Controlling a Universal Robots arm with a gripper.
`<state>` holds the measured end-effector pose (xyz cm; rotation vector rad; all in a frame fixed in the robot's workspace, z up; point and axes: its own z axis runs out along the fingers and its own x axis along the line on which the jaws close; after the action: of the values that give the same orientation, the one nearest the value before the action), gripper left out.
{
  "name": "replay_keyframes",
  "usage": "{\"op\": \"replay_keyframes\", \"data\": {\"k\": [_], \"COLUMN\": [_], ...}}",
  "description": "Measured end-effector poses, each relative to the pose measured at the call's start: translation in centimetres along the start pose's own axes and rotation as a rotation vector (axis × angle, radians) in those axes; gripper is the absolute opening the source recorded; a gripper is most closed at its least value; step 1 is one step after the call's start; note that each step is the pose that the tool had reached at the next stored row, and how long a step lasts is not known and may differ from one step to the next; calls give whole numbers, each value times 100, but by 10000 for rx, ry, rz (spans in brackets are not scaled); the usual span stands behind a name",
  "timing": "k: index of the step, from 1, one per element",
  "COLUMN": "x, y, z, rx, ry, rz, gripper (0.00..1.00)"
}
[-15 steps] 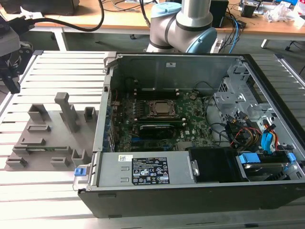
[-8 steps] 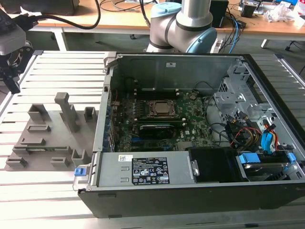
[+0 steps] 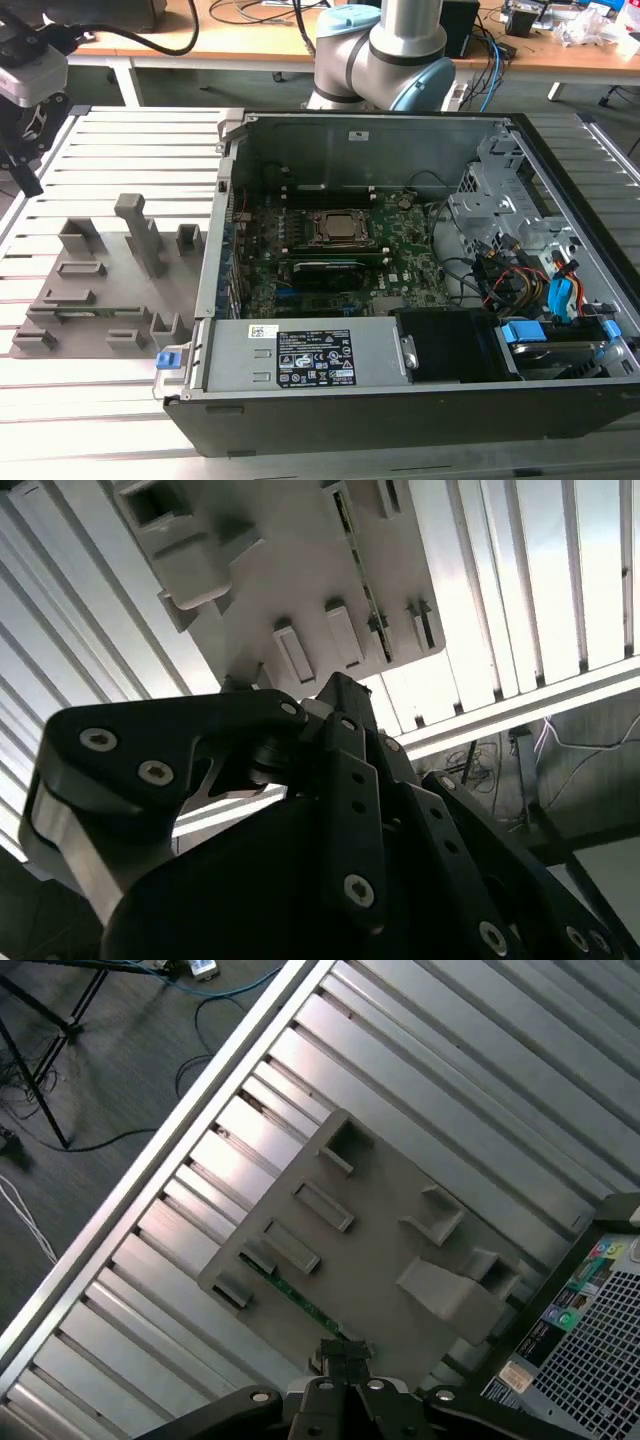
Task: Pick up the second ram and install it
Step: 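Pick up the second ram and move it above second insertion slot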
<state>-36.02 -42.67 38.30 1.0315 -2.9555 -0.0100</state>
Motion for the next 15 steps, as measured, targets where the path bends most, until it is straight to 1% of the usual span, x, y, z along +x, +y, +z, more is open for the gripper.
{"op": "replay_keyframes", "data": {"k": [2,3,6,9,14,15], "x": [0,0,0,0,0,0], "y": [0,0,0,0,0,0], "z": [0,0,0,0,0,0], "rx": [2,5,8,12,18,19], "ry": [2,5,8,15,20,22], "rz": [-249,-537,-912,-1488,-2124,-2311], "gripper": [11,11,11,11,11,11]}}
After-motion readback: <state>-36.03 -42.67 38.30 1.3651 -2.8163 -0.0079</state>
